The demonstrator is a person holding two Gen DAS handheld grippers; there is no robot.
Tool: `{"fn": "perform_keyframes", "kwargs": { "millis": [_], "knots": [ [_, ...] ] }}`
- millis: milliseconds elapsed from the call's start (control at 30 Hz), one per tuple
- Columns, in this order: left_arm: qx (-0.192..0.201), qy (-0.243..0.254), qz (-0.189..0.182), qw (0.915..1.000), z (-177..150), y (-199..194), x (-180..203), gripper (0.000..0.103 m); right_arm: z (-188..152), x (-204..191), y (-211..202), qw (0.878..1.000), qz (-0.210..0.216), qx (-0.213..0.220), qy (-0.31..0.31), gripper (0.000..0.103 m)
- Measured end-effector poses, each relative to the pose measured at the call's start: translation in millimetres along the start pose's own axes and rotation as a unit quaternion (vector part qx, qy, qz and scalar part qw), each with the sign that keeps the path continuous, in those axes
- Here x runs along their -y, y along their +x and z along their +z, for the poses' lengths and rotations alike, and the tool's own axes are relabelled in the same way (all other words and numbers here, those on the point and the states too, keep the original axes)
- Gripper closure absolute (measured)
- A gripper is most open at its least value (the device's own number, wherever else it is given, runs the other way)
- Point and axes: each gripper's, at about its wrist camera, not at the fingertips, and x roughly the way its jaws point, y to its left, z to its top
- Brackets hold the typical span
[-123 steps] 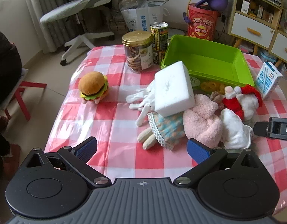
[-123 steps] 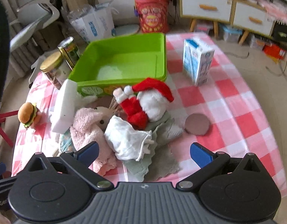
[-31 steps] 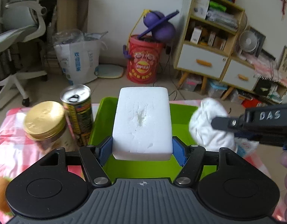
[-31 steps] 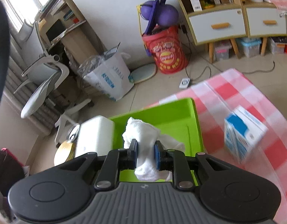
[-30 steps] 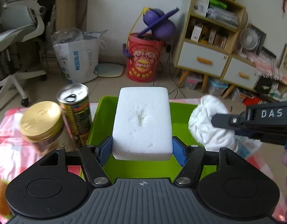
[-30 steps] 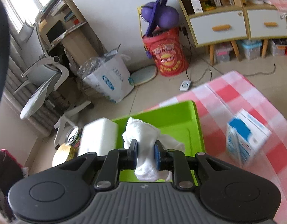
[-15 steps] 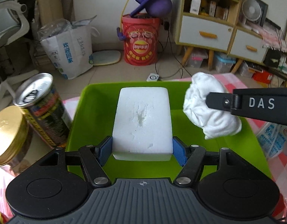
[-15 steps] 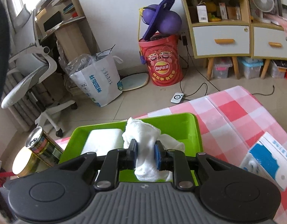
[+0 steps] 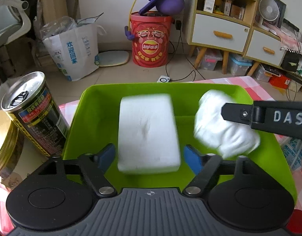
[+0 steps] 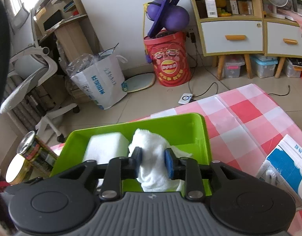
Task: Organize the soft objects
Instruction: 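Carry the foam block and cloth into the green tray and open both tools, then withdraw both tools and move them toward the doll and pink bunny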
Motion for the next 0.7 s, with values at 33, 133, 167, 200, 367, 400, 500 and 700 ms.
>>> {"fn": "perform_keyframes", "kwargs": {
  "millis": [33, 133, 167, 200, 367, 400, 500, 700],
  "knots": [
    [0.004, 0.001, 0.000, 1.0000, -1, -2, 1, 0.021, 1, 0, -2, 1.000, 0.007, -0.003, -0.001, 0.099],
    [0.000, 0.009, -0.001, 1.0000, -1, -10, 5, 0.018, 7, -4, -18, 1.000, 0.013, -0.006, -0.010, 0.087],
    [0.000, 0.012, 0.001, 0.9999, -1, -14, 7, 0.017, 9, -6, -26, 1.000, 0.014, -0.004, -0.015, 0.085],
    [0.003, 0.016, 0.004, 0.9999, 0, -20, 9, 0.016, 12, -8, -33, 1.000, 0.014, -0.003, -0.017, 0.081],
    [0.020, 0.016, 0.011, 0.9996, -2, -54, 14, 0.012, 23, -8, -79, 1.000, 0.019, 0.021, -0.011, 0.068],
    [0.021, 0.015, 0.012, 0.9996, -2, -60, 15, 0.012, 24, -7, -88, 0.999, 0.018, 0.024, -0.011, 0.065],
    [0.029, 0.011, 0.017, 0.9994, -5, -83, 16, 0.010, 24, -7, -112, 0.999, 0.017, 0.026, -0.014, 0.063],
    [0.041, 0.008, 0.021, 0.9989, -13, -125, 14, 0.006, 18, -5, -156, 0.999, 0.005, 0.026, -0.035, 0.054]
  ]
}}
